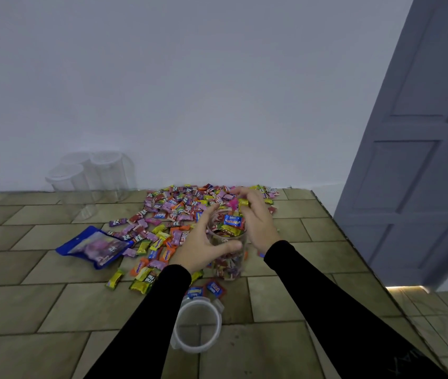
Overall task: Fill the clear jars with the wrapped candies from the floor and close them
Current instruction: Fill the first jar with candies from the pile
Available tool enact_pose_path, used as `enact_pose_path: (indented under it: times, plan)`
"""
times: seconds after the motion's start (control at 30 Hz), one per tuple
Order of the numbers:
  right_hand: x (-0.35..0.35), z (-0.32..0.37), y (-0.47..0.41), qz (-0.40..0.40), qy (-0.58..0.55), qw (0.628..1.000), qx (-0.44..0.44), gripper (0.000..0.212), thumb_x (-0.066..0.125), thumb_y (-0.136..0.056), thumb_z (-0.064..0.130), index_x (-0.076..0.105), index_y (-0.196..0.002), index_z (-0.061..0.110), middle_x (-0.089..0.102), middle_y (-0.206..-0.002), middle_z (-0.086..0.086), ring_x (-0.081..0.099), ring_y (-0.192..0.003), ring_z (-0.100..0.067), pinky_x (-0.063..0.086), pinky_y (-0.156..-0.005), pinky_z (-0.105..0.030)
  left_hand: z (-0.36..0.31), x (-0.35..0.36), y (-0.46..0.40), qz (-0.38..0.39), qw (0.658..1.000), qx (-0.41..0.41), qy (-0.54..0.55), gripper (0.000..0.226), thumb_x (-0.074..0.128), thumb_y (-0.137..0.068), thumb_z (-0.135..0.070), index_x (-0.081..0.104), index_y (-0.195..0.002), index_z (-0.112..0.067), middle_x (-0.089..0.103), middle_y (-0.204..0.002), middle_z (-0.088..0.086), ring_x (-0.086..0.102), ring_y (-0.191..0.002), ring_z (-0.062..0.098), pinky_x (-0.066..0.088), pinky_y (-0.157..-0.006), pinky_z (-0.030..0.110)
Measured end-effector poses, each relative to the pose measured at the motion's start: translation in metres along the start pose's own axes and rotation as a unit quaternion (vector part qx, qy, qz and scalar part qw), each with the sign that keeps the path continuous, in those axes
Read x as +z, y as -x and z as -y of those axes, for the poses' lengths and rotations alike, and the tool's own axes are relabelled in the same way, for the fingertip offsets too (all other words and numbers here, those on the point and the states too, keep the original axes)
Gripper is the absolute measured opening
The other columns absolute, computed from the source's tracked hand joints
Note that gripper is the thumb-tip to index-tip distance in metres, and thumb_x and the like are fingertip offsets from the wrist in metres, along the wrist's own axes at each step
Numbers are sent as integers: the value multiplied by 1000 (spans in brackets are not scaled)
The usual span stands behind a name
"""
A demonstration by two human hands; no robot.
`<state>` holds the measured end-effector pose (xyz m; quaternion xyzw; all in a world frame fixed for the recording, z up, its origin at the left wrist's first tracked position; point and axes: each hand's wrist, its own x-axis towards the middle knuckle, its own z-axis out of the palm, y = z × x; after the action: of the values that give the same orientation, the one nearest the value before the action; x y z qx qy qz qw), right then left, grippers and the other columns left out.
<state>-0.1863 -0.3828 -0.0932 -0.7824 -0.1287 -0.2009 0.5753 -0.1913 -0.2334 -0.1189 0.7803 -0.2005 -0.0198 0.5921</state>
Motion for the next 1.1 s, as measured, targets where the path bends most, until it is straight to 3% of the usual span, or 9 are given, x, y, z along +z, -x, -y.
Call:
enact_pose_path:
  times: [0.1,0.2,0.3,0.37,0.5,0.67,0.8,0.93,1.1]
  plan:
    - [-7,-4,2,66,117,987,-89,31,42,-97,3,58,-121,16,51,-118,-1,48,-109,-2,40,-94,-14,6,3,-2,-8,1000,-15,0,96,86,-67,-32,29,-144,-36,44,-126,-28,42,-105,-31,38,-82,-3]
    - [-9,-6,3,84,164,978,-93,34,57,-93,8,60,-126,13,62,-110,2,51,-99,1,40,-88,-7,10,6,-5,-14,1000,-17,5,87,86,-69,-30,34,-138,-41,48,-129,-20,47,-111,-20,44,-87,6]
    - [-7,-1,0,86,272,953,-99,32,61,-92,19,65,-124,18,61,-81,12,41,-81,1,32,-77,-8,15,6,-6,-18,1000,-17,2,82,85,-67,-39,35,-132,-49,52,-130,-13,57,-113,-1,50,-97,30]
    - [-6,4,-5,95,334,934,-78,31,58,-94,24,65,-124,18,67,-86,3,41,-87,-11,31,-81,-18,16,4,-8,-18,1000,-14,1,86,85,-65,-43,35,-135,-44,52,-129,-15,59,-109,-2,51,-97,35]
    - [0,17,-10,116,409,905,-29,35,53,-96,36,65,-123,17,60,-115,-6,45,-112,-24,37,-99,-35,12,5,-8,-10,1000,-17,12,84,84,-72,-30,32,-136,-40,49,-124,-23,54,-100,-19,50,-95,26]
    - [-2,31,-10,92,399,912,9,31,54,-97,32,69,-116,14,52,-132,-6,44,-124,-21,32,-104,-29,10,7,-7,-4,1000,-14,28,89,82,-69,-32,30,-141,-32,44,-125,-26,53,-99,-22,48,-85,11]
    - [-6,34,-10,107,430,894,63,31,57,-95,36,70,-116,18,65,-120,-5,56,-116,-22,45,-96,-34,11,6,-7,4,999,-22,40,97,83,-65,-37,27,-144,-32,44,-135,-13,60,-104,-9,52,-88,21]
    - [-8,29,-5,95,395,914,2,38,59,-93,32,60,-129,21,53,-131,0,41,-127,-17,35,-104,-30,9,7,-6,-3,999,-27,41,93,82,-70,-32,26,-145,-29,38,-137,-14,49,-102,-26,47,-86,11]
    - [-5,22,-2,142,394,908,20,29,51,-98,23,68,-120,16,70,-114,-3,62,-105,-18,46,-95,-28,8,9,-5,-7,999,-30,21,80,76,-81,-16,25,-141,-30,33,-120,-30,40,-89,-39,41,-75,-2]
